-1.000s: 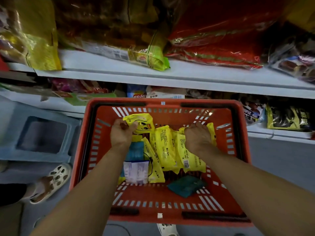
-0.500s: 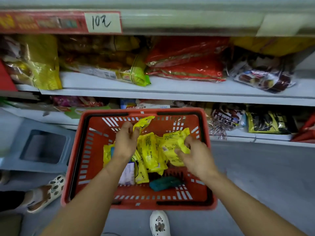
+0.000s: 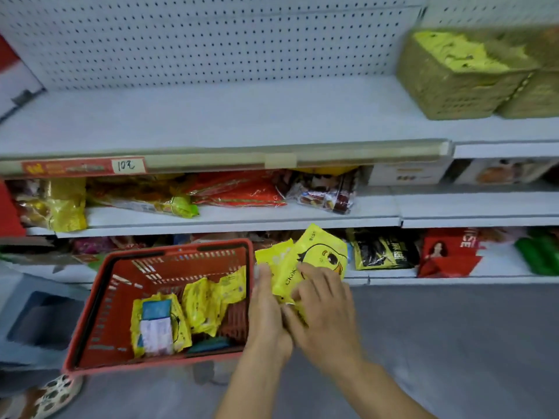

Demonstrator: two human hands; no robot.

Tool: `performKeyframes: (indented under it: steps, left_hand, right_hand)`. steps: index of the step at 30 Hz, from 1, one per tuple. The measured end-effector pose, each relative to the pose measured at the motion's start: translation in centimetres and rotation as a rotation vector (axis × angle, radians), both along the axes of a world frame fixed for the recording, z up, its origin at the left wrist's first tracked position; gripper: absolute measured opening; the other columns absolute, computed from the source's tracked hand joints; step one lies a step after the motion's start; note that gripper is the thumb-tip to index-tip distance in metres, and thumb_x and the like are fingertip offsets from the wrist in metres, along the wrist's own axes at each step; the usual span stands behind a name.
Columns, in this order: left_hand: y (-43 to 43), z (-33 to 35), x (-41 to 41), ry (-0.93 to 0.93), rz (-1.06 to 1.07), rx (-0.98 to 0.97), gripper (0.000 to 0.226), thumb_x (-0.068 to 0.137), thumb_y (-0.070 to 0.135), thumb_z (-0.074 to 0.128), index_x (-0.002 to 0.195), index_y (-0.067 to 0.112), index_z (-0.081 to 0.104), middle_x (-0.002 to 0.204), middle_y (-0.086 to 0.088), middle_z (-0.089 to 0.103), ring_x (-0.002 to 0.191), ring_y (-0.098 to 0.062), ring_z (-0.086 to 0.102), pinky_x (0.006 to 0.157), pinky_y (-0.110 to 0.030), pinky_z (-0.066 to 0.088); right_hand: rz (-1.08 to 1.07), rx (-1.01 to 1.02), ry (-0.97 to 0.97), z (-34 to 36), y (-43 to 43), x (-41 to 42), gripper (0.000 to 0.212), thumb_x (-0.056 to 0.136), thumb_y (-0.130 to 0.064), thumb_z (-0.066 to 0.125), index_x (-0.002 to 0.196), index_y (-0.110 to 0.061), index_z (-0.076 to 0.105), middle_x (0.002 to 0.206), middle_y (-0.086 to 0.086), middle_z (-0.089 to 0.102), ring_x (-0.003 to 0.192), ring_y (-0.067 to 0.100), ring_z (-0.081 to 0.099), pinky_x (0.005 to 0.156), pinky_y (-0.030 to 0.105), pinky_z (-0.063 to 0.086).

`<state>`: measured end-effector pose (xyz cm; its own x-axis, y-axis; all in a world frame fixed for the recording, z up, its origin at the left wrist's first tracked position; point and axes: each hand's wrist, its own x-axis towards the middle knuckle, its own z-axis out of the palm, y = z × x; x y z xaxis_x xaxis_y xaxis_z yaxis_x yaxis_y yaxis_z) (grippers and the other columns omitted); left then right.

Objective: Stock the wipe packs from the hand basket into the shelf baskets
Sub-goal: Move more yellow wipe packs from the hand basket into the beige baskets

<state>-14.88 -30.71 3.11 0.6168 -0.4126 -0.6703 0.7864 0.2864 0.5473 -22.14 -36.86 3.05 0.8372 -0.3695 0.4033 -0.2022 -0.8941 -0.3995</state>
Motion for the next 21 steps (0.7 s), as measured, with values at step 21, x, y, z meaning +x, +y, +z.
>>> performKeyframes:
  steps: [21]
  left_hand:
    - [-23.3, 13.5, -9.8, -0.326, -0.501, -0.063, 0.045, 0.088, 0.043, 0.058, 0.121, 0.012, 0.063, 0.111, -0.014, 0.072, 0.099, -0.034, 0.070, 0.076, -0.053, 0.058]
  right_hand:
    - [-0.451, 1.189, -0.377, 12.7, -30.8, -14.5, 0.029, 0.095, -0.027, 0.058, 0.081, -0.002, 0.064, 0.059, 0.010, 0.060, 0.042, 0.024, 0.049, 0.039, 0.027, 0.041]
